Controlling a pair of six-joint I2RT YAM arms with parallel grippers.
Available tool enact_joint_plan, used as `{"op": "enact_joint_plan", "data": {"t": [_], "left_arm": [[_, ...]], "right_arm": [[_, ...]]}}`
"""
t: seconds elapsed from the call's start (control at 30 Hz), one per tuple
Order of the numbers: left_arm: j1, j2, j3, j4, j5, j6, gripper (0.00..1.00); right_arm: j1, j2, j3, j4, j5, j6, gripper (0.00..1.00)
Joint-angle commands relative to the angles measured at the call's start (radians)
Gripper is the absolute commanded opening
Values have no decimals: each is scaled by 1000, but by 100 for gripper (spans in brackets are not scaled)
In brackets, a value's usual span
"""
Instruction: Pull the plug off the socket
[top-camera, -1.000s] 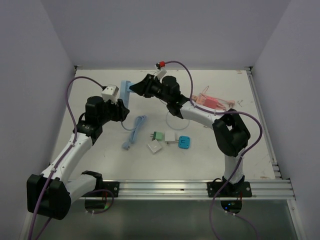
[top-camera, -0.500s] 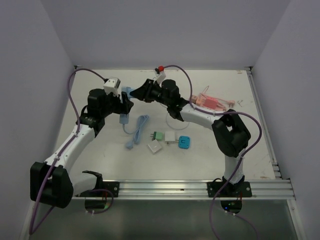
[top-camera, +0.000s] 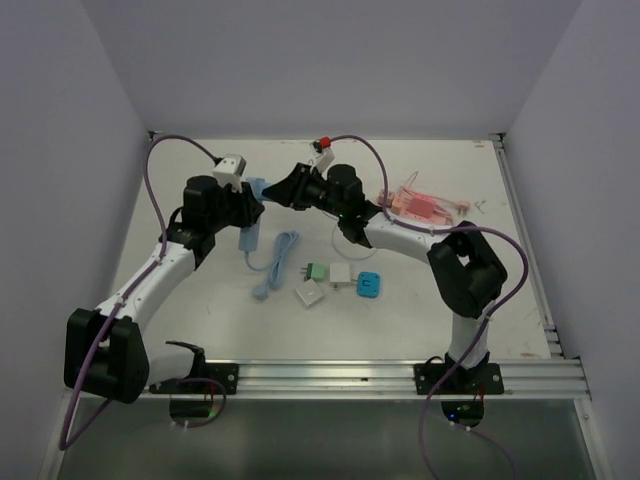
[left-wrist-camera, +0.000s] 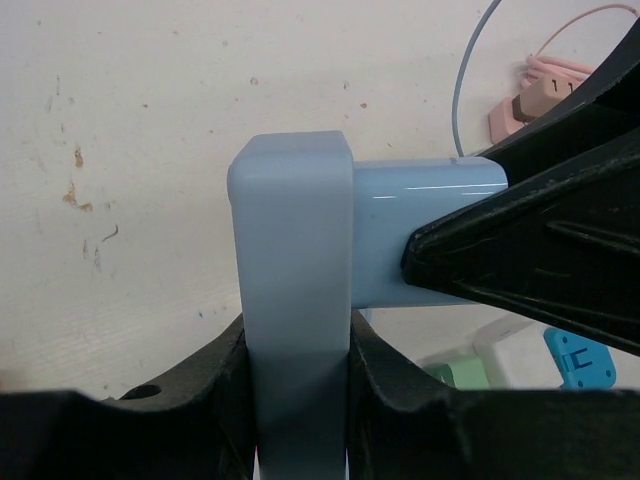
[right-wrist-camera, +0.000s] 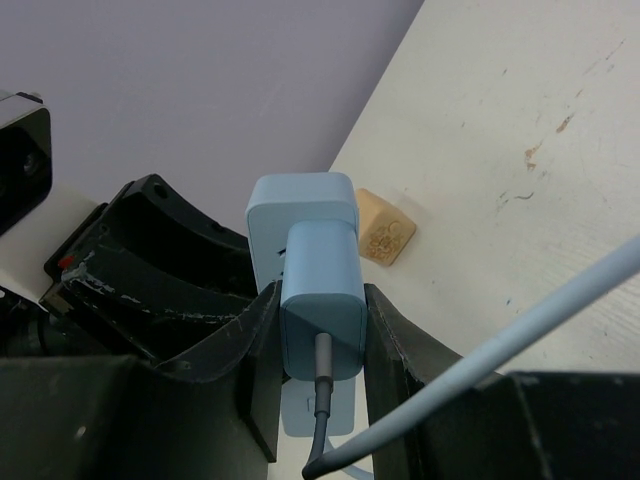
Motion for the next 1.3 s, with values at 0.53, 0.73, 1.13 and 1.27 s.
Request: {"op": "enact_joint_plan", "data": {"t": [0.53,0.73,1.13,1.27], "left_arm": [[101,25,32,-64,-293,-118,0],[109,8,35,-76,-339,-112,0],[110,-44,18,-61,-333,-84,0],[110,-47,18,-56,-317,-83,0]], "right_arm": [[6,-267,-168,124,16,7,0],[6,-333,-237,121,0,18,0],[4,-321,-438,18,-166,7,0],[4,-296,-483,-24,-197,-28,0]]}}
